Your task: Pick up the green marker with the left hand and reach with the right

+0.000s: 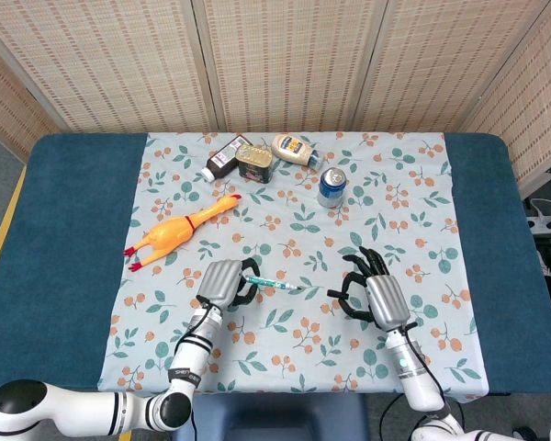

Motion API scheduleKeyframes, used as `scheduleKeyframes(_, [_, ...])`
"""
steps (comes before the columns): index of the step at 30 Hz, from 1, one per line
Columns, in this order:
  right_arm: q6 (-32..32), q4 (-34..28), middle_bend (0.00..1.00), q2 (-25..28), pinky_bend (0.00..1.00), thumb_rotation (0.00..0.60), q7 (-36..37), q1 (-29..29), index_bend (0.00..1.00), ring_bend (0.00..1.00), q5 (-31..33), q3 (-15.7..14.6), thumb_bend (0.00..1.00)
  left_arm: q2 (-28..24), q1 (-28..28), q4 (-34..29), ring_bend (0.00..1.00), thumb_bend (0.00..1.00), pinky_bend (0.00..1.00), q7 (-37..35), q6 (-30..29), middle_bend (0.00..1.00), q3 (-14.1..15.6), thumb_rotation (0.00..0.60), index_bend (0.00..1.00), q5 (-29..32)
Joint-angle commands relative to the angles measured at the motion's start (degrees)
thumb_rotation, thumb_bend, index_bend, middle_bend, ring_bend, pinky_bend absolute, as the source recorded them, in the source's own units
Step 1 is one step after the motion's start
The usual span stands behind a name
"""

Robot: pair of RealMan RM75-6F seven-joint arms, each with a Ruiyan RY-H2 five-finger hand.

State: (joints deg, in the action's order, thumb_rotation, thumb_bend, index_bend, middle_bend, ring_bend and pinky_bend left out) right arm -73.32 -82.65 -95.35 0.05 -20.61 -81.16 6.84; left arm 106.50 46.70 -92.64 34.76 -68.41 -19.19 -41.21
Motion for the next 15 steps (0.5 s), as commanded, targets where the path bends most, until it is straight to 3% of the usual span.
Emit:
scheduleKeyframes(1, [1.2,1.5,0.18,0.7,0.00,0.600,0.0,0.4,0.87,0.00,1.1,-0.5,0.50,-0.3,-0.6,1.7,1.00,0.43,1.00,-1.3,1.0,1.00,1.1,0.600,0.74,-0.2])
scheduleKeyframes(7, [4.2,6.0,0.18,-1.2,0.00,0.600,1.2,-0.4,0.80,0.00,2.7,-0.4,0.50,0.7,-0.9,6.7,1.00,0.42,1.00,-3.2,4.2,1.00,2.3,0.600,0.70,1.1])
scheduleKeyframes(15, [7.8,8.8,0.18,-3.2,0.00,0.600,-3.0,-1.7,0.63,0.00,4.8,-0.7,0.50,1.7,-0.8,10.7,1.00,0.43,1.00,-4.2,7.6,1.00,3.5,0.600,0.57,2.3])
